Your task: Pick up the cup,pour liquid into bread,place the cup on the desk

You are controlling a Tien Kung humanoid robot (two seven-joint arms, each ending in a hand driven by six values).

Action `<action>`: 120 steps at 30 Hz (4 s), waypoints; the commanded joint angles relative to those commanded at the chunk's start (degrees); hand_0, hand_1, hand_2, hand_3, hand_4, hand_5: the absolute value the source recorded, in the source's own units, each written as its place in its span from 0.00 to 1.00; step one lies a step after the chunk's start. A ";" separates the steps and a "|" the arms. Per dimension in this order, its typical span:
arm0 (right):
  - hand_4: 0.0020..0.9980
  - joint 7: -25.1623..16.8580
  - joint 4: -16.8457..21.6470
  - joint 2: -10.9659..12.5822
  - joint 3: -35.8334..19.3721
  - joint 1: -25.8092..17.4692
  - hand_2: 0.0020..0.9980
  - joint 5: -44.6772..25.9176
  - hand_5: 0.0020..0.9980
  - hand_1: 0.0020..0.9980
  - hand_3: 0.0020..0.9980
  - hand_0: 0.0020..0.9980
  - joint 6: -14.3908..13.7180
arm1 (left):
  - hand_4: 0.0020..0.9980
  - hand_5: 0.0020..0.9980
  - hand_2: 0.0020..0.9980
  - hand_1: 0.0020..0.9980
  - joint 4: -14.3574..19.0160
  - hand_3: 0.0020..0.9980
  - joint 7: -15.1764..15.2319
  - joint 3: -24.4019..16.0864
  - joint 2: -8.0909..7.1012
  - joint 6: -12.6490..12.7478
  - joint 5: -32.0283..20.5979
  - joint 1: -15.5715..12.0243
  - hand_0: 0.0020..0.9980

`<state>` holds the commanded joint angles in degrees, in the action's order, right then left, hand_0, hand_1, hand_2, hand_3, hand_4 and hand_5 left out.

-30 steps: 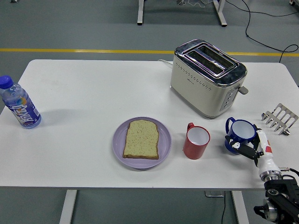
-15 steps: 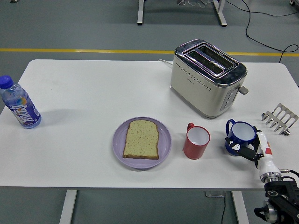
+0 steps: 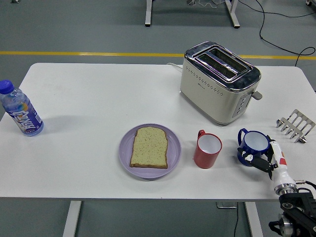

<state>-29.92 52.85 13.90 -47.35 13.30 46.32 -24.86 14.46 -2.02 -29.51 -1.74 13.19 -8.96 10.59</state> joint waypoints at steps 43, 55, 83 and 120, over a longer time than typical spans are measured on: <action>0.81 1.66 -0.84 -0.28 -1.61 -0.08 0.59 4.84 0.00 0.47 0.71 0.61 1.66 | 0.40 1.00 0.77 0.76 -0.06 0.61 0.55 0.80 -0.22 -0.29 -1.41 0.20 0.69; 0.84 1.94 -0.76 -0.22 -2.27 -0.37 0.70 5.35 0.00 0.56 0.83 0.68 1.98 | 0.40 1.00 0.77 0.76 -0.08 0.61 0.64 0.84 -0.28 -0.33 -1.54 0.18 0.69; 0.87 2.01 -0.73 -0.02 -3.01 -0.99 0.87 6.34 0.00 0.71 1.00 0.85 4.00 | 0.40 1.00 0.77 0.76 -0.07 0.61 -0.05 -0.56 -0.12 0.02 0.52 0.01 0.69; 0.92 2.05 0.20 -0.51 -6.65 -1.76 0.97 8.63 0.00 0.80 1.00 0.92 4.83 | 0.40 1.00 0.77 0.76 -0.08 0.61 0.66 0.78 -0.29 -0.30 -1.51 0.12 0.69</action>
<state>-27.88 53.04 13.39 -53.99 11.54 54.95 -20.03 14.37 -1.36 -28.73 -2.03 12.90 -10.46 10.70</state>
